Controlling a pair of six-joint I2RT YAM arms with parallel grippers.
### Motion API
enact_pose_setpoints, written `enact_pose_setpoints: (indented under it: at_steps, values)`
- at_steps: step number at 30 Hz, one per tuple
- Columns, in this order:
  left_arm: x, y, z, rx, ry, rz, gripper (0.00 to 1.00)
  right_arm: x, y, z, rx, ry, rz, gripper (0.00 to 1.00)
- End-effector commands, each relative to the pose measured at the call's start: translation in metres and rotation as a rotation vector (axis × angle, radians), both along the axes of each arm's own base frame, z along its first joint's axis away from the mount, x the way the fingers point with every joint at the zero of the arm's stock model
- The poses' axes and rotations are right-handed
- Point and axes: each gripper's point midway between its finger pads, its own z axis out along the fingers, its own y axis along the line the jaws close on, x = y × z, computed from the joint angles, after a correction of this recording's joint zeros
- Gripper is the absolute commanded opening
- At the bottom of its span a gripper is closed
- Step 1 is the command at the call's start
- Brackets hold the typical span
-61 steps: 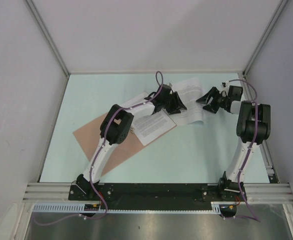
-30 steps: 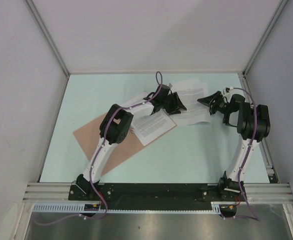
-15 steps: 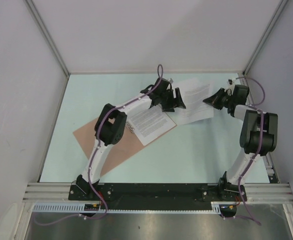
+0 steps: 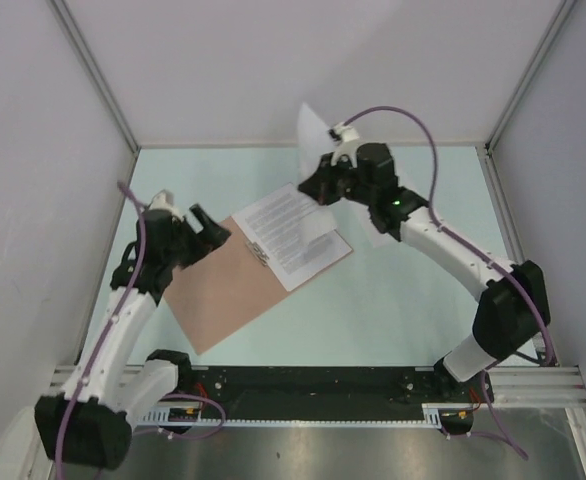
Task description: Put the files into the folder
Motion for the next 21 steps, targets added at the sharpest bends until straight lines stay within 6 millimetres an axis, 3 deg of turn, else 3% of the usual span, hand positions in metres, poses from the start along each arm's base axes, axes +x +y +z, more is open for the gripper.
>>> enact_pose_setpoints:
  at_steps: [1,2,3,5,6,8,11,13,16,21]
  values:
    - [-0.068,0.062,-0.059,0.12,0.178,0.202,0.97,-0.035,0.095,0.027,0.137,-0.036,0.227,0.0]
    - [-0.074,0.073,-0.064,0.113,0.2,0.295,0.99,-0.037,0.114,0.016,0.155,-0.002,0.267,0.0]
    - [-0.084,0.075,-0.073,0.11,0.23,0.311,1.0,-0.053,0.137,0.022,0.2,0.009,0.323,0.0]
    - [-0.087,0.079,-0.068,0.086,0.228,0.372,1.0,-0.071,0.163,0.03,0.245,0.009,0.42,0.0]
    - [-0.094,0.082,-0.072,0.081,0.266,0.405,1.0,-0.08,0.18,0.023,0.266,0.023,0.462,0.0]
    - [-0.097,0.085,-0.084,0.049,0.31,0.46,0.99,-0.09,0.19,0.019,0.297,0.042,0.527,0.0]
    - [-0.1,0.085,-0.104,-0.006,0.365,0.514,1.0,-0.077,0.191,-0.013,0.265,0.054,0.537,0.0]
    - [-0.099,0.081,-0.111,-0.051,0.37,0.522,1.0,-0.066,0.187,-0.042,0.2,0.026,0.554,0.0]
    - [-0.093,0.076,-0.118,-0.112,0.343,0.532,1.0,-0.053,0.179,-0.069,0.157,-0.011,0.603,0.0]
    - [-0.082,0.078,-0.12,-0.106,0.313,0.532,1.0,-0.035,0.17,-0.081,0.135,-0.093,0.62,0.0]
